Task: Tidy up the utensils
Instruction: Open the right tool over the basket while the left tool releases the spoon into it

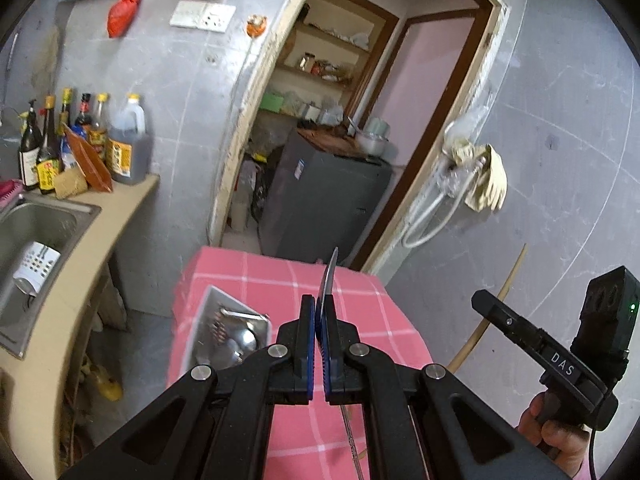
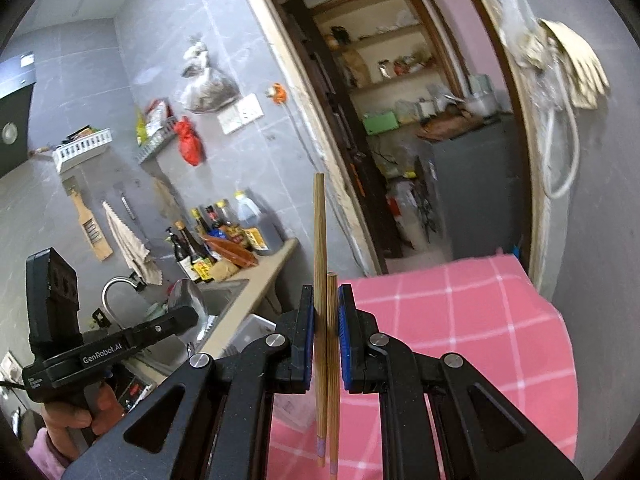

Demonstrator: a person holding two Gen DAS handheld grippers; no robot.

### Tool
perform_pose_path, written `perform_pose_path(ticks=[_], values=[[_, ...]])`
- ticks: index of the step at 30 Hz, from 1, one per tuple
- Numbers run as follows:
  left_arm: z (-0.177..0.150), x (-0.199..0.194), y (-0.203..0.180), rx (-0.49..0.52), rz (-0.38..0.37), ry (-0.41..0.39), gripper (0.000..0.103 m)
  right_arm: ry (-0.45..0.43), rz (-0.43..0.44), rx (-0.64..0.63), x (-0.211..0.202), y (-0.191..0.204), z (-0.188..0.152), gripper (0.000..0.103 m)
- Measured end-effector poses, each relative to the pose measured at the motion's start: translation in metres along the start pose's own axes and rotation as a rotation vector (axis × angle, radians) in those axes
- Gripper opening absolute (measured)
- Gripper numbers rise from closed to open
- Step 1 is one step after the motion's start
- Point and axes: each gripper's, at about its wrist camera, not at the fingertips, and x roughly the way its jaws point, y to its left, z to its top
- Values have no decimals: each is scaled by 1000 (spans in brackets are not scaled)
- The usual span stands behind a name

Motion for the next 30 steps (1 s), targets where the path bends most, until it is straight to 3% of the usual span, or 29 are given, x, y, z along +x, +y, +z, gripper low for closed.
perform_pose_path(ticks=[5,15,24,30], values=[[13,-11,14,11,25,-53,3,-47,61,-26,14,28,14,10],[24,-5,44,-4,60,-164,3,-230,191,-78,48,71,34,10],[13,19,54,37,187,-300,3,-131,197,-151,96,78,1,10],[-6,30,53,91,253,-349,3,-84,207,-172,111,75,-18,10]])
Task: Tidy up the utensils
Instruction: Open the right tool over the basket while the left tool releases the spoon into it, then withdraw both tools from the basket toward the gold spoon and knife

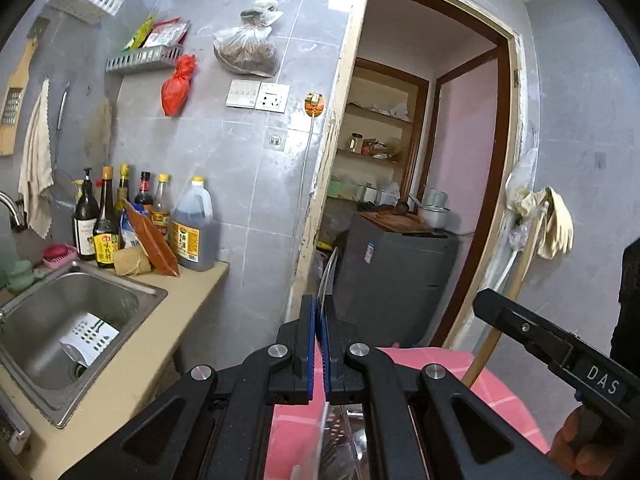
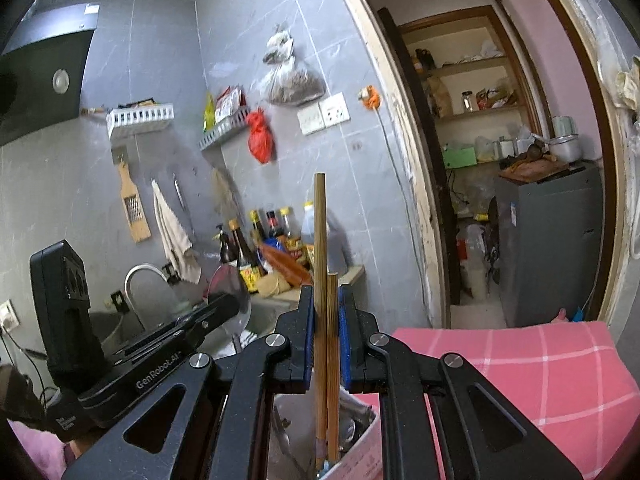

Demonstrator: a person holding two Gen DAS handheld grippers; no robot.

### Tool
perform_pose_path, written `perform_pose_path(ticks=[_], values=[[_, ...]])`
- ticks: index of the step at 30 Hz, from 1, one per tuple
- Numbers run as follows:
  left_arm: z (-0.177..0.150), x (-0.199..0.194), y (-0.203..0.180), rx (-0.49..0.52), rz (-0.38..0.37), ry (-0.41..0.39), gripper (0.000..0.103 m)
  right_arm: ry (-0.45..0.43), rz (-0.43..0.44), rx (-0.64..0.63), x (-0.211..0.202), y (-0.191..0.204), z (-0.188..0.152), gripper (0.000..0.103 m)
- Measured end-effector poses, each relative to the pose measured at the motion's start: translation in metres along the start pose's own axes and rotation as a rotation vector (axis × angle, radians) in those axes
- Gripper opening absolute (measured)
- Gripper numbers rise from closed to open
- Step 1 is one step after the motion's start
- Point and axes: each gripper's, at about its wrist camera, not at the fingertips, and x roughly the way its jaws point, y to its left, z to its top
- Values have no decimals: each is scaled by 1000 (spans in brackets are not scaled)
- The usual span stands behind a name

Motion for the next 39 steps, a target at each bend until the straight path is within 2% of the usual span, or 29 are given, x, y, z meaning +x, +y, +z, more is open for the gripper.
perform_pose_path(ticks=[7,12,15,18,19,23,26,27,29,30,32,33,35,39], values=[[-25,0,12,-57,-26,31,3,58,16,23,11,-7,-23,10],[-29,-6,20,-87,-62,51,4,96,25,44,14,-12,-35,10],[-28,-6,23,-99,-92,77,4,105,25,56,14,-14,-37,14],[-28,-9,24,-107,-110,85,5,91,25,68,9,-17,-37,24],[-28,-11,24,-111,-122,89,9,86,20,68,6,-18,-36,28],[-25,-19,21,-129,-136,81,35,53,-9,79,-7,-22,-31,37],[-21,-25,14,-119,-138,76,40,6,-53,87,-27,-27,-27,53],[-19,-26,10,-108,-136,73,42,-3,-62,85,-31,-28,-24,55],[-17,-31,1,-91,-136,64,53,-38,-104,72,-47,-32,-19,64],[-15,-33,-2,-88,-138,61,55,-47,-113,69,-52,-33,-17,67],[-12,-37,-14,-73,-139,62,63,-83,-152,61,-70,-39,-12,81],[-11,-39,-19,-63,-137,63,66,-93,-160,60,-75,-39,-9,85],[-9,-44,-31,-49,-125,60,81,-132,-200,47,-95,-44,-5,99],[-7,-55,-55,-32,-111,36,98,-180,-276,12,-126,-53,1,102]])
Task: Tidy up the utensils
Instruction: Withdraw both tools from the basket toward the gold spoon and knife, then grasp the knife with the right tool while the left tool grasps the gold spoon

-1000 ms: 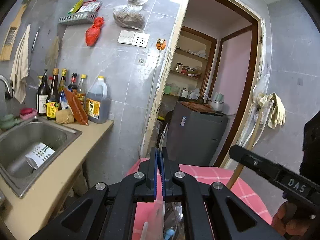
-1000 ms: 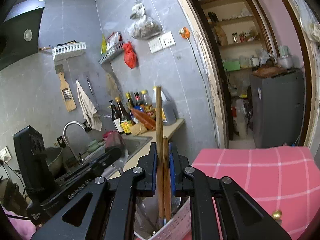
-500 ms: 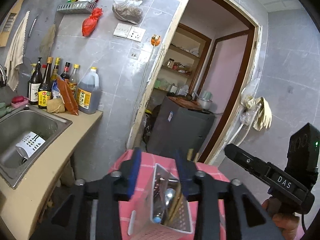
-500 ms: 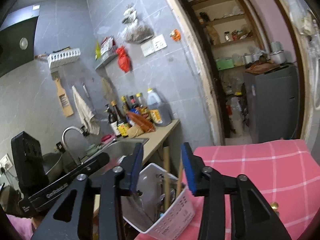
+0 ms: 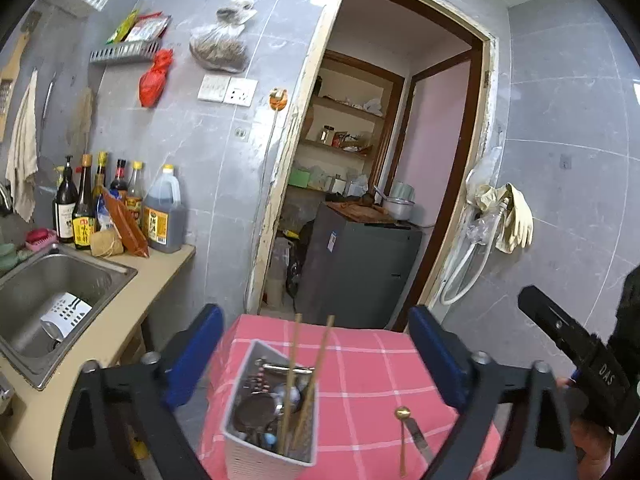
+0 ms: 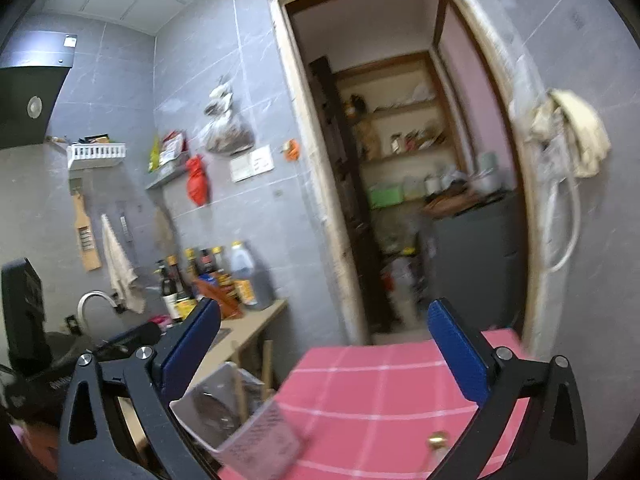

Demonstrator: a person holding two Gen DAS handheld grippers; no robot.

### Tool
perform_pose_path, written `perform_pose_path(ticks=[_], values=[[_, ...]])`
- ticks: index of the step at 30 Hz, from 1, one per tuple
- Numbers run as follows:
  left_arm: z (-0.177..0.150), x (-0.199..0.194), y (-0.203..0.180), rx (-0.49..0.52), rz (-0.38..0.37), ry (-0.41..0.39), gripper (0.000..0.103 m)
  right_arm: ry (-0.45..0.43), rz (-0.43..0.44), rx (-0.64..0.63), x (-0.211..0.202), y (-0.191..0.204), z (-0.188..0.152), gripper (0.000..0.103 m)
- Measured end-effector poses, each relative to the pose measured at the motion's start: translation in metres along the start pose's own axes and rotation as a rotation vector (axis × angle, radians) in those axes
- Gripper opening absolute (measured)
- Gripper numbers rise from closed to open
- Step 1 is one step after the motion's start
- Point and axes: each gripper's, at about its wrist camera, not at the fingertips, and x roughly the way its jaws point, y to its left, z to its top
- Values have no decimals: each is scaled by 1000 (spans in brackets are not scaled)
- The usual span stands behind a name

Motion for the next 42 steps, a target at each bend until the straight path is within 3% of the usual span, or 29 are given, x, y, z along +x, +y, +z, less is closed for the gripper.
perform_pose_path(ticks=[6,14,21,28,30,37,42], values=[[-11,4,-41,27,-25,-4,103,-25,-126,-52,-32,-39,8,102],[-49,30,-92,82,-58,31,103,9,-210,-49,-48,-94,-3,102],[-87,70,-112,105,-59,150,103,121,-232,-4,-31,-147,-35,102],[-124,111,-107,103,-62,301,102,301,-223,98,-2,-184,-84,101],[-133,120,-107,119,-72,338,99,338,-223,106,1,-185,-100,98],[-160,156,-98,96,-131,526,67,458,-199,112,7,-162,-148,75],[-176,172,-89,66,-170,624,57,531,-172,99,8,-141,-174,65]])
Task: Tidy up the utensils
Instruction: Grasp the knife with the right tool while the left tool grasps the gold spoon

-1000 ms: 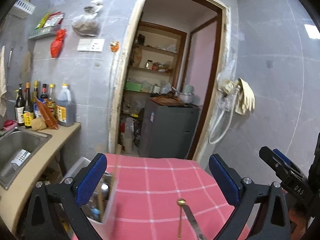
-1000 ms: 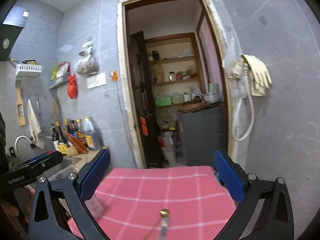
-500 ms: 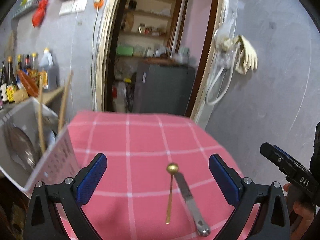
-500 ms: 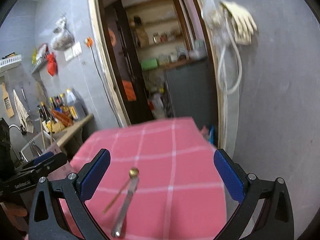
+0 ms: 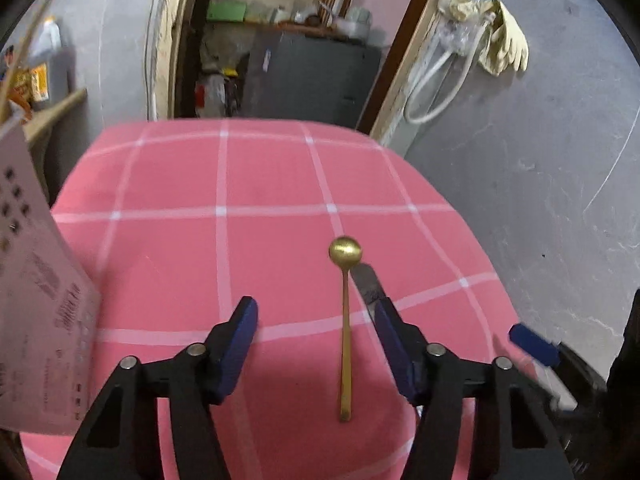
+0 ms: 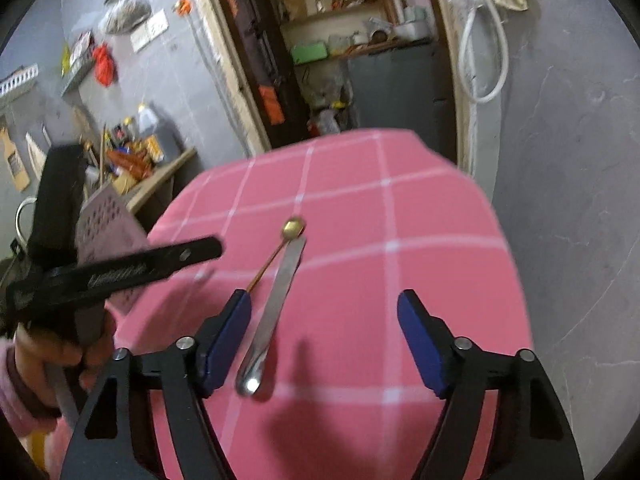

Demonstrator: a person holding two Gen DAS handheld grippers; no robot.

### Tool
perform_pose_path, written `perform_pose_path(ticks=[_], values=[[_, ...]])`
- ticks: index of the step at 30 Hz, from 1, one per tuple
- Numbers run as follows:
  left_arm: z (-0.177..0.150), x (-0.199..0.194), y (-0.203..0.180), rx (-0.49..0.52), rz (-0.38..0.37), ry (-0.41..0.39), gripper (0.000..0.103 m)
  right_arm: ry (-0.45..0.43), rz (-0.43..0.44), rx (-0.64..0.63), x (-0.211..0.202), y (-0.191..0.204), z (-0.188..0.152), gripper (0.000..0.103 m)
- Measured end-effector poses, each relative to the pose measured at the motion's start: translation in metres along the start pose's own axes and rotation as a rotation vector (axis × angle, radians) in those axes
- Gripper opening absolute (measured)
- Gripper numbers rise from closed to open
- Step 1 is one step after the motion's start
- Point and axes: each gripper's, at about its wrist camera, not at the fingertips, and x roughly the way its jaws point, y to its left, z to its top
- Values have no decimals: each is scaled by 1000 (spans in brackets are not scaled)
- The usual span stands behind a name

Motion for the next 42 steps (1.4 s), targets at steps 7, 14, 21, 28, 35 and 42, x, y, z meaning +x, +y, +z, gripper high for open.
perform_pose_path(ticks=[7,14,21,28,35,42], values=[[-2,19,11,-31,-49,74,49,98,13,-56,23,28,-13,51],[2,28,14,-53,-86,107,38,161,-88,-128,42,50,-14,31],[3,38,-1,3,-109,161,34,178,-162,-152,36,48,-12,14],[5,44,-29,189,65,207,16,177,-185,-121,22,35,-13,10],[11,42,-25,123,40,280,5,191,-177,-46,12,18,-20,9],[-20,16,-25,70,-48,362,5,235,-141,46,-2,3,-40,3]])
